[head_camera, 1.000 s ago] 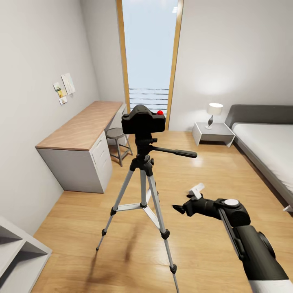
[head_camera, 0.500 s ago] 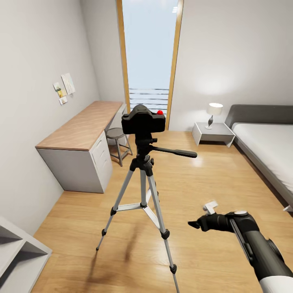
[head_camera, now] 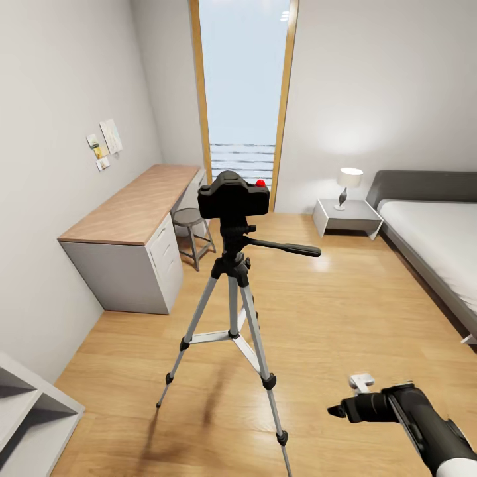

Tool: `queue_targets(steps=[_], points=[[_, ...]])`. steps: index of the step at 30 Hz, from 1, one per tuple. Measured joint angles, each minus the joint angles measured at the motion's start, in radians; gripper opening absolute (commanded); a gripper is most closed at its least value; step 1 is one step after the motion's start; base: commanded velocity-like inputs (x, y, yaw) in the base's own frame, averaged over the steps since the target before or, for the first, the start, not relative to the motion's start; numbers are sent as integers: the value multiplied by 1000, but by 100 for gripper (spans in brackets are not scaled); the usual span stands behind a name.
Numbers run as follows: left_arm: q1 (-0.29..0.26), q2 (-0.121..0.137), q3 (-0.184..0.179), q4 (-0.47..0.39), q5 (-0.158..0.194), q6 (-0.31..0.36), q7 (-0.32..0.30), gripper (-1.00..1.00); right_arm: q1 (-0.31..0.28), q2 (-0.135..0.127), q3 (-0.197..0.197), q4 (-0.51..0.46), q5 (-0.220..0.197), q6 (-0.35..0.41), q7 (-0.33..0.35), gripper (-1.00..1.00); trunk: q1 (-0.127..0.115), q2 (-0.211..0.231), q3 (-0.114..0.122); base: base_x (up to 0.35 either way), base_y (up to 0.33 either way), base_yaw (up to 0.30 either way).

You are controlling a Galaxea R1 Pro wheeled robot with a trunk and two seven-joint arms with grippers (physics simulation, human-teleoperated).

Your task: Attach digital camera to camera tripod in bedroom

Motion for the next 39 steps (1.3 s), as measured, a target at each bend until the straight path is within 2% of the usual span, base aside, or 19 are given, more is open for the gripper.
queue_targets(steps=[6,13,14,16,20,24,26,31,39], points=[[0,-18,-3,0,-13,3,-2,100,0,-1,-26,168,0,-100,-98,100,0,0,0,0,0,0],[0,-26,-5,0,-80,5,-3,100,0,8,-29,406,-5,-216,-219,100,0,0,0,0,0,0],[0,-28,-5,0,-100,5,-3,100,0,10,-29,491,-4,-270,-250,100,0,0,0,0,0,0],[0,-31,-5,0,-118,6,-3,100,0,12,-30,589,-7,-338,-279,100,0,0,0,0,0,0],[0,-33,-5,0,-138,8,-3,100,5,14,-31,725,-11,-486,-331,100,0,0,0,0,0,0],[0,-34,-5,0,-147,10,-3,100,56,16,-31,774,-12,-580,-380,100,0,0,0,0,0,0],[0,-34,-5,0,-149,10,-3,100,118,17,-32,790,-19,-616,-409,100,0,0,0,0,0,0],[0,-35,-5,0,-152,11,-2,100,211,18,-34,801,-48,-650,-446,100,0,0,0,0,0,0],[0,-35,-5,0,-152,11,-2,100,254,21,-36,805,-87,-696,-478,100,0,0,0,0,0,0]])
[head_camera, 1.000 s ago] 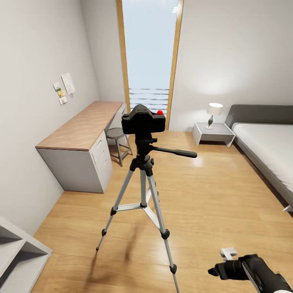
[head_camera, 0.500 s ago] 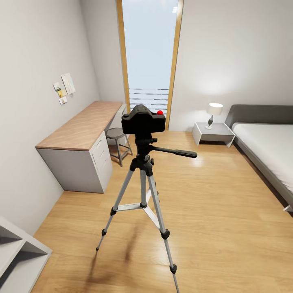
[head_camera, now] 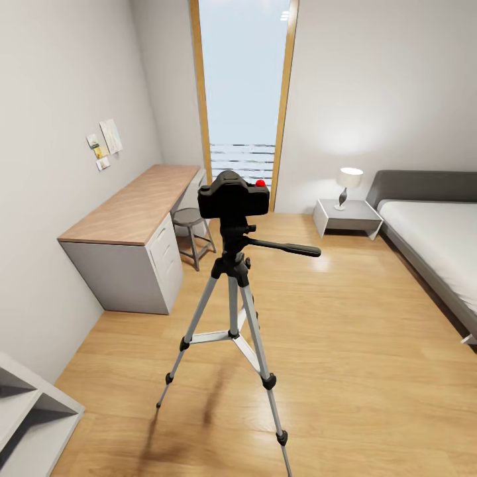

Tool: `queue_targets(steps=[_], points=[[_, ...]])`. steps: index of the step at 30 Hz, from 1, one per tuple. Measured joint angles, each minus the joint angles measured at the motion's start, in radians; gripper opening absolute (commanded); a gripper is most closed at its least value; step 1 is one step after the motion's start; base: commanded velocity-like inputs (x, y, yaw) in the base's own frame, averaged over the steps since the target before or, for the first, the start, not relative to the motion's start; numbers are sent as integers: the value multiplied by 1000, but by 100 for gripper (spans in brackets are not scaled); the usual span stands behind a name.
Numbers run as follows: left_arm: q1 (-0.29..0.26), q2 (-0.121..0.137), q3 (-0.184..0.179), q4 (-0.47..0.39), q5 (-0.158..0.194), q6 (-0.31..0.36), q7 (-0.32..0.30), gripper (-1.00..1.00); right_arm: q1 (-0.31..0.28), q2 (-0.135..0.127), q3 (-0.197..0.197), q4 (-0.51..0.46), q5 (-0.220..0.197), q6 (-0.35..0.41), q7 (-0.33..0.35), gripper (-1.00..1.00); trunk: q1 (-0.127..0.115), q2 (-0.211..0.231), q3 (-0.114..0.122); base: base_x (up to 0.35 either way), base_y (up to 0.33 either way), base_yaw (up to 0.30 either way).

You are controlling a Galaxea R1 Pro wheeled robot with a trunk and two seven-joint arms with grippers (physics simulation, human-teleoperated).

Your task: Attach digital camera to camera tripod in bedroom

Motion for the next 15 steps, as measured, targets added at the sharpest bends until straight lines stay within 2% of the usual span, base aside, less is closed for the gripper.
queue_targets(steps=[5,15], points=[[0,1,0,0,1,0,0,100,7,9,0,1,-8,-26,-8,100,0,0,0,0,0,0],[0,0,0,0,0,1,0,100,12,12,0,2,-10,-31,-10,100,0,0,0,0,0,0]])
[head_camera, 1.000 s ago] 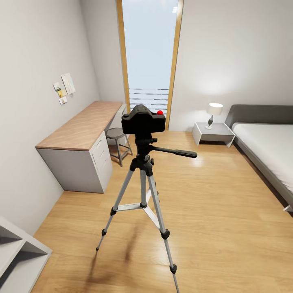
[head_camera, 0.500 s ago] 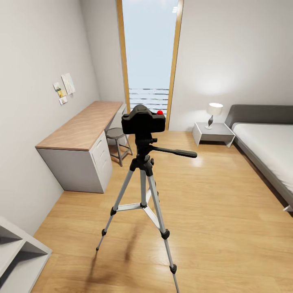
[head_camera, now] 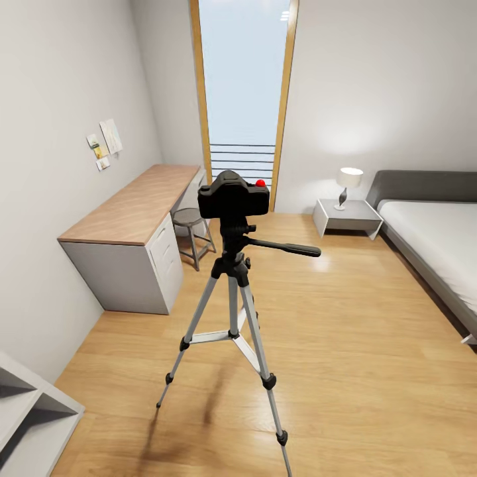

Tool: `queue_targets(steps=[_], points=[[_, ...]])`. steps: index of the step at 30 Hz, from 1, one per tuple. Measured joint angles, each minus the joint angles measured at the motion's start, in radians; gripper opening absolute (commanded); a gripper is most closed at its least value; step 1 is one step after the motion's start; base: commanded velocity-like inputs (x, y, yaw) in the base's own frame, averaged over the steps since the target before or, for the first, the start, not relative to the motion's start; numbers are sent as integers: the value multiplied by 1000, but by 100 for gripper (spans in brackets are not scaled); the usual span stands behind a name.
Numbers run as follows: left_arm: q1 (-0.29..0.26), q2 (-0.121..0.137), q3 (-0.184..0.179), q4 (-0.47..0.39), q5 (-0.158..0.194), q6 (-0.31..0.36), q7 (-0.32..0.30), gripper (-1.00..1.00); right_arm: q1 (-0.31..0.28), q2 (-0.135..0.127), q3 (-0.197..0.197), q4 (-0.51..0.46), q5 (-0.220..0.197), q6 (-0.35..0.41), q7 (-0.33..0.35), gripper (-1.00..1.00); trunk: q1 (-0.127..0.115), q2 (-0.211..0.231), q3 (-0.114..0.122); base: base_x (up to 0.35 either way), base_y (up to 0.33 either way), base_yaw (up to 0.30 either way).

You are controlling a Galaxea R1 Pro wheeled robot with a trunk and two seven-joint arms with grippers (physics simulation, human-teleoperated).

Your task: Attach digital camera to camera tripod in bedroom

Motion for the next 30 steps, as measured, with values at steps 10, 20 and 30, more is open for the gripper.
queue_targets(steps=[10,20,30], points=[[1,0,0,0,-1,2,-1,100,19,3,0,0,-6,-3,-1,100,0,0,0,0,0,0],[2,0,0,0,-1,1,-2,100,21,4,-1,-1,-27,0,-3,100,0,0,0,0,0,0],[2,1,0,0,-1,-2,-2,100,21,5,-1,-1,-27,2,-6,100,0,0,3,0,0,0]])
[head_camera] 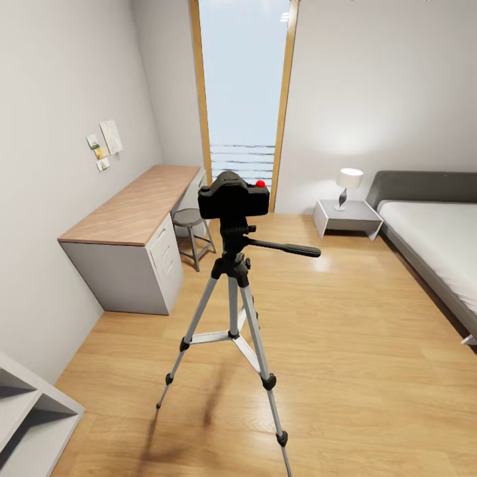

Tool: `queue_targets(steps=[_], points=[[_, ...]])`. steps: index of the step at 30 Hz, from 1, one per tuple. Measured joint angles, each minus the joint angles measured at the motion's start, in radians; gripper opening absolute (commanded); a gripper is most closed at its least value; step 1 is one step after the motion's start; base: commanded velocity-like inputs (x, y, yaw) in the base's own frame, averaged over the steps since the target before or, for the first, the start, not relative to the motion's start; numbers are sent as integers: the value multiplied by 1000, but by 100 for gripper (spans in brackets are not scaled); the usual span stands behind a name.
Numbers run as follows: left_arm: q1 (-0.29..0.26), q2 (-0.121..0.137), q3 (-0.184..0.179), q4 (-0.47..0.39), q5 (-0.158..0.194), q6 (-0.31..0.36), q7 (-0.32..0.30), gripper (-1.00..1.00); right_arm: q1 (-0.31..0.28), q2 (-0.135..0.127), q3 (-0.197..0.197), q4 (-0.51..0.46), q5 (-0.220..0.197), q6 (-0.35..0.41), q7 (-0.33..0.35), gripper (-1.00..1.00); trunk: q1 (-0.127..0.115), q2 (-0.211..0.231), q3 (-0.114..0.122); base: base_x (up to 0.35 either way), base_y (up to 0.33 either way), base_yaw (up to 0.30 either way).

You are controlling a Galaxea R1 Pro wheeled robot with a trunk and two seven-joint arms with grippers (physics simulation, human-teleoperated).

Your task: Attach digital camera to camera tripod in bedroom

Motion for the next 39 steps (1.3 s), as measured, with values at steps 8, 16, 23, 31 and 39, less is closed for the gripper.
queue_targets(steps=[8,16,23,31,39], points=[[0,2,0,0,1,-4,1,100,0,0,-1,0,-1,1,-3,100,0,0,11,0,0,0],[0,9,1,-4,5,-8,1,100,0,15,-1,0,-2,1,-21,100,0,0,24,0,0,0],[0,11,-2,-11,-2,-11,0,100,0,25,-1,1,-2,3,-42,100,0,0,35,0,0,0],[0,11,0,-14,-3,-12,0,100,3,42,0,1,-1,4,-48,100,0,0,48,0,0,0],[0,11,1,-12,-3,-12,0,100,7,68,1,0,0,5,-50,100,0,0,61,0,0,0]])
